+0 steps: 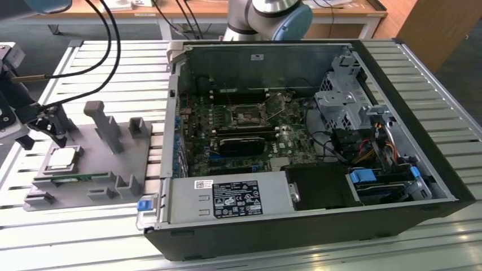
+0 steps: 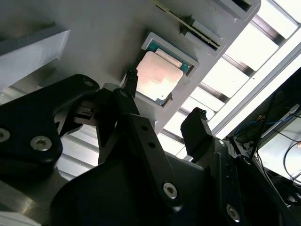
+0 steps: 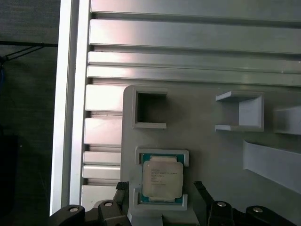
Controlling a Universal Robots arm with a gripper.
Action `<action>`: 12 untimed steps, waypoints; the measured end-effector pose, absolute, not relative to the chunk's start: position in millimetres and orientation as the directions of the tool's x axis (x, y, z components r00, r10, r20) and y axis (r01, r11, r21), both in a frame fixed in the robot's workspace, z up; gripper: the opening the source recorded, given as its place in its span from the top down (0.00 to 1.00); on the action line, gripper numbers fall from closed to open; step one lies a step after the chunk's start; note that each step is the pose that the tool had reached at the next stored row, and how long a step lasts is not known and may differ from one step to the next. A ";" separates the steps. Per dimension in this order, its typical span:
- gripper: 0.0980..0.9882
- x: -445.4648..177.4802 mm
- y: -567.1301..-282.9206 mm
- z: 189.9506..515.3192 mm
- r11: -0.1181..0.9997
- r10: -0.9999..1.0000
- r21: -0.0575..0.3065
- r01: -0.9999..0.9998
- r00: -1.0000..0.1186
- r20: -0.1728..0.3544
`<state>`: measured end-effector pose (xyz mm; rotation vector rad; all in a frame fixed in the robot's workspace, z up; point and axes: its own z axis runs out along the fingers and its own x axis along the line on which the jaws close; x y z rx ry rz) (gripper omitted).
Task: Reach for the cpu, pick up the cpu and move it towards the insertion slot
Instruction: 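Pick up the cpu and move it towards the insertion slot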
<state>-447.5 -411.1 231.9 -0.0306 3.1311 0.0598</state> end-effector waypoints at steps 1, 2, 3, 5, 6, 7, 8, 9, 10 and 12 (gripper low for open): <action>0.38 -447.5 -411.0 231.3 0.999 -0.019 0.038 -0.020 -1.000 -0.010; 0.38 -447.4 -411.0 230.6 0.999 -0.019 0.038 -0.020 -1.000 -0.010; 0.38 -447.4 -411.1 229.7 0.999 -0.019 0.038 -0.020 -1.000 -0.010; 0.38 -447.4 -411.6 227.2 0.999 -0.019 0.038 -0.020 -1.000 -0.010; 0.38 -447.4 -412.2 225.8 0.999 -0.020 0.038 -0.020 -1.000 -0.010; 0.38 -447.4 -413.0 224.1 0.999 -0.019 0.038 -0.020 -1.000 -0.010; 0.38 -447.4 -413.6 222.4 0.999 -0.019 0.038 -0.020 -1.000 -0.010; 0.38 -447.3 -414.0 220.5 0.999 -0.019 0.038 -0.020 -1.000 -0.010; 0.38 -447.3 -414.3 218.8 0.999 -0.019 0.038 -0.019 -1.000 -0.010; 0.38 -446.8 -414.3 215.2 0.999 -0.019 0.038 -0.019 -1.000 -0.010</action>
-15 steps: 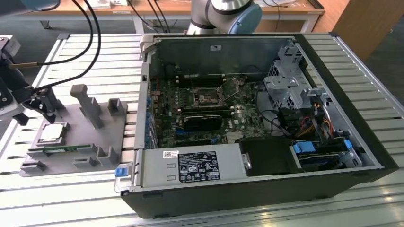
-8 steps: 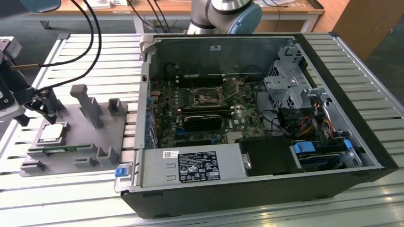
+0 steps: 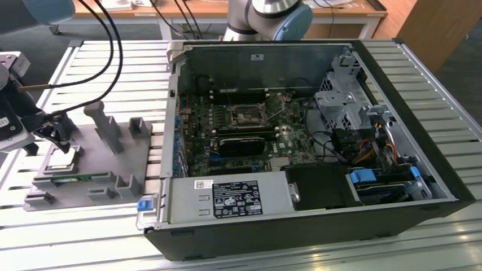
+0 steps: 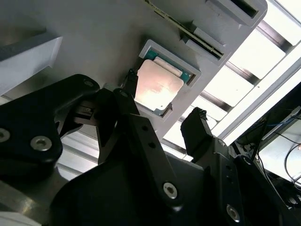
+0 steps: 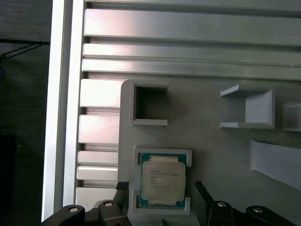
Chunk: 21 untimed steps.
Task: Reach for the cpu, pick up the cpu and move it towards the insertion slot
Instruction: 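Pick up the cpu and move it towards the insertion slot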
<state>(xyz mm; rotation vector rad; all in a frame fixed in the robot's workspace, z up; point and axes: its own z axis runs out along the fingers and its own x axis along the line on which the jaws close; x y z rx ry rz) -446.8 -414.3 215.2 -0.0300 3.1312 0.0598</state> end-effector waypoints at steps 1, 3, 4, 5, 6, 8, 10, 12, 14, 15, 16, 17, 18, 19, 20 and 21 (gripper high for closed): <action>0.38 -446.5 -414.4 213.3 0.999 -0.019 0.038 -0.019 -1.000 -0.010; 0.38 -446.2 -414.3 210.2 0.999 -0.019 0.038 -0.019 -1.000 -0.010; 0.38 -446.0 -414.4 208.9 0.999 -0.019 0.038 -0.019 -1.000 -0.010; 0.38 -445.8 -414.4 207.7 0.999 -0.019 0.038 -0.019 -1.000 -0.010; 0.38 -445.8 -414.4 206.8 0.999 -0.019 0.038 -0.019 -1.000 -0.010; 0.38 -445.8 -414.4 205.1 0.999 -0.019 0.038 -0.019 -1.000 -0.010; 0.37 -445.8 -414.4 203.4 0.999 -0.019 0.038 -0.019 -1.000 -0.010; 0.30 -445.8 -414.4 202.0 0.999 -0.019 0.038 -0.019 -1.000 -0.010; 0.30 -445.8 -414.4 201.1 0.999 -0.019 0.038 -0.019 -1.000 -0.010; 0.30 -445.8 -414.4 200.7 0.999 -0.019 0.038 -0.019 -1.000 -0.010; 0.30 -445.8 -414.4 200.3 0.999 -0.019 0.038 -0.019 -1.000 -0.010; 0.30 -445.8 -414.4 199.9 0.999 -0.019 0.038 -0.019 -1.000 -0.010; 0.30 -445.8 -414.4 199.5 0.999 -0.019 0.038 -0.019 -1.000 -0.010; 0.30 -445.8 -414.4 199.2 0.999 -0.019 0.038 -0.019 -1.000 -0.010; 0.30 -445.8 -414.4 198.9 0.999 -0.019 0.038 -0.019 -1.000 -0.010; 0.30 -445.8 -414.4 198.6 0.999 -0.019 0.038 -0.019 -1.000 -0.010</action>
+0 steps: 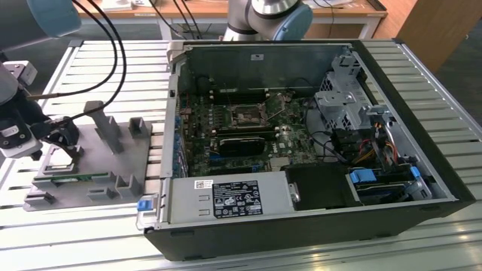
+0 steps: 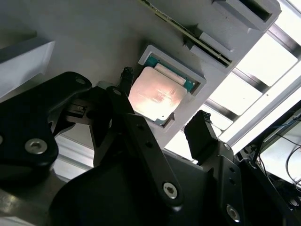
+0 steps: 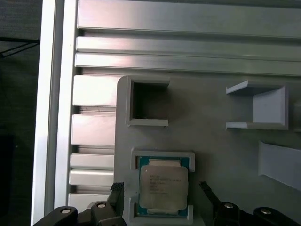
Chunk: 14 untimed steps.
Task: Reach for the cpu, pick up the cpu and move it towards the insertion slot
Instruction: 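Pick up the cpu and move it towards the insertion slot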
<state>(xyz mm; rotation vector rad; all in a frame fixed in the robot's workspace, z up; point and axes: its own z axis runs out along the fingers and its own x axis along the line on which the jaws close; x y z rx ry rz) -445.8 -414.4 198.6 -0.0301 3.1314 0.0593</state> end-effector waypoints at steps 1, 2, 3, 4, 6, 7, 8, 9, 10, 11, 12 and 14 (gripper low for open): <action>0.30 -445.8 -414.4 198.3 0.999 -0.019 0.038 -0.019 -1.000 -0.010; 0.30 -445.8 -414.4 197.9 0.999 -0.019 0.038 -0.019 -1.000 -0.010; 0.30 -445.7 -414.4 197.5 0.999 -0.019 0.037 -0.019 -1.000 -0.010; 0.30 -445.7 -414.4 197.1 0.999 -0.019 0.036 -0.019 -1.000 -0.010; 0.30 -445.8 -414.4 196.2 0.999 -0.019 0.035 -0.019 -1.000 -0.010; 0.30 -445.8 -414.4 195.7 0.999 -0.019 0.035 -0.019 -1.000 -0.010; 0.30 -445.8 -414.4 195.0 0.999 -0.019 0.035 -0.019 -1.000 -0.010; 0.30 -445.7 -414.4 194.3 0.999 -0.019 0.035 -0.019 -1.000 -0.010; 0.30 -445.6 -414.3 193.5 0.999 -0.019 0.035 -0.019 -1.000 -0.010; 0.30 -445.2 -414.3 192.6 0.999 -0.018 0.035 -0.019 -1.000 -0.010; 0.30 -444.8 -414.3 191.8 0.999 -0.018 0.035 -0.019 -1.000 -0.010; 0.30 -444.2 -414.4 190.2 0.999 -0.018 0.035 -0.019 -1.000 -0.010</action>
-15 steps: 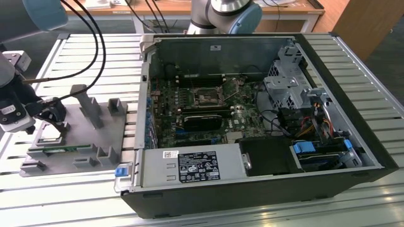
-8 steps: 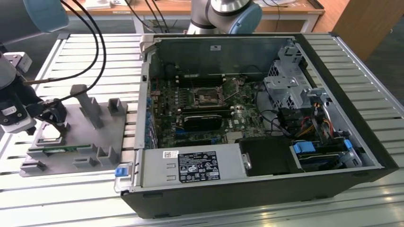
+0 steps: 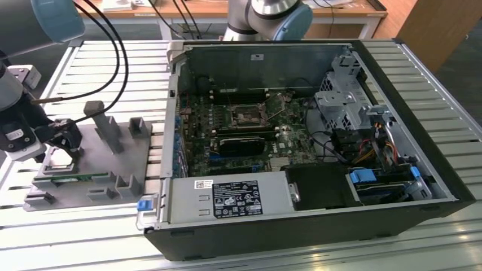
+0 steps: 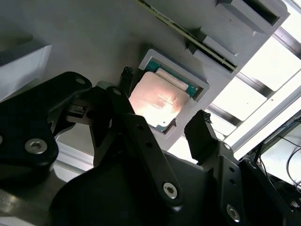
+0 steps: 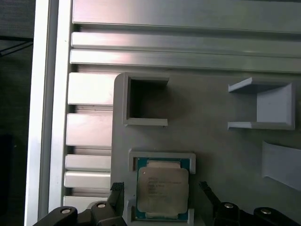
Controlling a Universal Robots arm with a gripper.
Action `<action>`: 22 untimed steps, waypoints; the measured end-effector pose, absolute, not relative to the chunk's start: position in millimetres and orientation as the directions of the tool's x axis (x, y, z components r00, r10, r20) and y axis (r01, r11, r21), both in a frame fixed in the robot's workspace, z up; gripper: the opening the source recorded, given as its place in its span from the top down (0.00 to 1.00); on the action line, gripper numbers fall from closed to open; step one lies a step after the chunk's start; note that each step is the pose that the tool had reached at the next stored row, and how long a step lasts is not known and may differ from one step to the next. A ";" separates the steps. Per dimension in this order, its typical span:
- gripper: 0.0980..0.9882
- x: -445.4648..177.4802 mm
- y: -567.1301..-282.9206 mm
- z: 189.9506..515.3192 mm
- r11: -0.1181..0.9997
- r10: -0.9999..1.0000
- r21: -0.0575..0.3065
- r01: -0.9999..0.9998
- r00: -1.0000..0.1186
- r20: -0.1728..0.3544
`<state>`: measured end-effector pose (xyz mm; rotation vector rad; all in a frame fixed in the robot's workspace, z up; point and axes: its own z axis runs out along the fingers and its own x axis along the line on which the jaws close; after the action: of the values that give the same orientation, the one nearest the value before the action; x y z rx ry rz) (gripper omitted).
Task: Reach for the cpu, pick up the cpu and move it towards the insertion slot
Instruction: 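Pick up the cpu and move it towards the insertion slot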
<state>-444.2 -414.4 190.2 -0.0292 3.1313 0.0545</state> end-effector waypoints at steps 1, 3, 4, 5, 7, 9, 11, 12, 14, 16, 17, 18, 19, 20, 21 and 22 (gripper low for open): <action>0.30 -444.0 -414.3 189.4 0.999 -0.018 0.035 -0.019 -1.000 -0.010; 0.30 -443.7 -414.4 188.1 0.999 -0.018 0.035 -0.019 -1.000 -0.010; 0.30 -443.6 -414.4 187.4 0.999 -0.018 0.035 -0.019 -1.000 -0.010; 0.30 -443.5 -414.4 186.7 0.999 -0.018 0.035 -0.019 -1.000 -0.010; 0.30 -443.3 -414.4 185.3 0.999 -0.018 0.035 -0.019 -1.000 -0.010; 0.30 -443.0 -414.3 184.0 0.999 -0.018 0.035 -0.018 -1.000 -0.010; 0.30 -442.9 -413.6 183.0 0.999 -0.016 0.035 -0.017 -1.000 -0.010; 0.30 -442.8 -413.0 182.5 0.999 -0.015 0.035 -0.015 -1.000 -0.010; 0.30 -442.7 -411.9 181.5 0.999 -0.011 0.035 -0.012 -1.000 -0.010; 0.32 -442.7 -411.5 181.0 0.999 -0.008 0.035 -0.009 -1.000 -0.010; 0.39 -442.8 -411.5 181.0 0.999 -0.008 0.035 -0.008 -1.000 -0.010; 0.39 -442.8 -411.5 181.0 0.999 -0.007 0.034 -0.008 -1.000 -0.010; 0.47 -442.7 -411.4 180.9 0.999 -0.007 0.034 -0.008 -1.000 -0.010; 0.47 -442.8 -411.4 180.9 0.999 -0.007 0.034 -0.007 -1.000 -0.010; 0.47 -442.7 -411.4 180.9 0.999 -0.007 0.034 -0.007 -1.000 -0.010; 0.47 -442.7 -411.4 180.9 0.999 -0.007 0.034 -0.007 -1.000 -0.010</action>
<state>-442.7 -411.4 180.9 -0.0112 3.1313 0.0529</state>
